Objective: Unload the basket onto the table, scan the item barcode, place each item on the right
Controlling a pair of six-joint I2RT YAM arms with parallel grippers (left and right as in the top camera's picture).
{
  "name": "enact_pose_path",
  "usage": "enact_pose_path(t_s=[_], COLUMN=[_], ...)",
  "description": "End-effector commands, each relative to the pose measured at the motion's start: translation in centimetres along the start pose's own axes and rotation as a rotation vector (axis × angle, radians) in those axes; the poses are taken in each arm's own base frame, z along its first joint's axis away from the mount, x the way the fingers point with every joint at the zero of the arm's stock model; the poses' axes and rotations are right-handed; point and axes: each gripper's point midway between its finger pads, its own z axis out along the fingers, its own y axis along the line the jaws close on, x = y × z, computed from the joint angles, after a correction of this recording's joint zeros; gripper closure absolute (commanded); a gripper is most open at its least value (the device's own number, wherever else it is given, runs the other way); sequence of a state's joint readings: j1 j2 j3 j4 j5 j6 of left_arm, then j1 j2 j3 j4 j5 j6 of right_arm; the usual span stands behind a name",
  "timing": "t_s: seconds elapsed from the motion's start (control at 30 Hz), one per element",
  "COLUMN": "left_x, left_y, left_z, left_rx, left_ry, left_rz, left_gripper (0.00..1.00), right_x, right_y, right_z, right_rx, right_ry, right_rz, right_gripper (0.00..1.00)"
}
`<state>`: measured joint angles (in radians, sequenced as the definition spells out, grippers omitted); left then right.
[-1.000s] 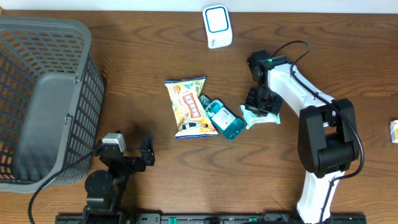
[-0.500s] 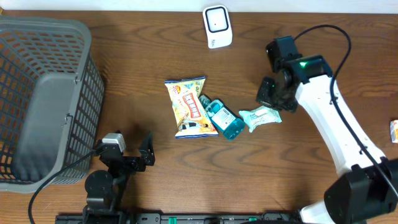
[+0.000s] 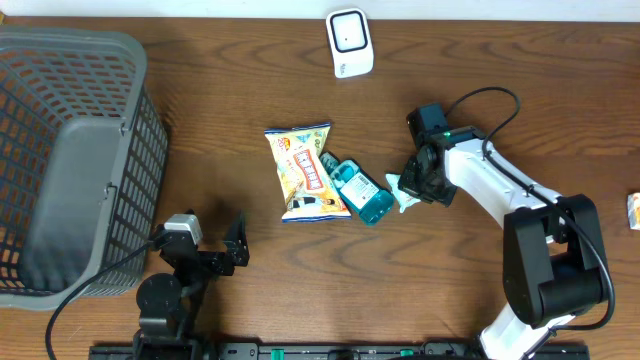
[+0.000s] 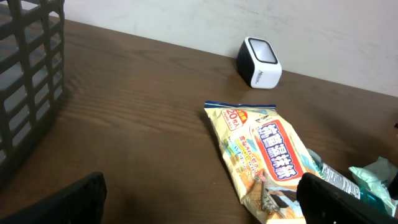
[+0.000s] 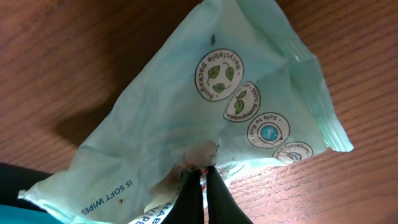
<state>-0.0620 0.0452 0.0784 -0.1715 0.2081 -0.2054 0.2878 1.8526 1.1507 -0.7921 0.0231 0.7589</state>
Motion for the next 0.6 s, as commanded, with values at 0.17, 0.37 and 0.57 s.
enact_pose_path(t_s=[0.17,0.37,0.57], left_x=[1.3,1.3,1.3], left_y=[0.1,0.1,0.1], left_z=[0.2,0.2,0.2], left_rx=[0.005,0.005,0.005], left_ry=[0.041,0.041,0.041], left_rz=[0.007,0.007,0.007], left_gripper=[0.02,0.02,0.02], right_x=[1.1,1.6,0.8], right_y=[-2.2,-2.7,-1.8], right_z=[2.9,4.9,-0.4], right_rx=[0.113,0.089,0.098], right_ry=[0.006,-0.024,0.000], right_rz=[0.000,0.002,0.002], right_gripper=[0.91,0.95,0.99])
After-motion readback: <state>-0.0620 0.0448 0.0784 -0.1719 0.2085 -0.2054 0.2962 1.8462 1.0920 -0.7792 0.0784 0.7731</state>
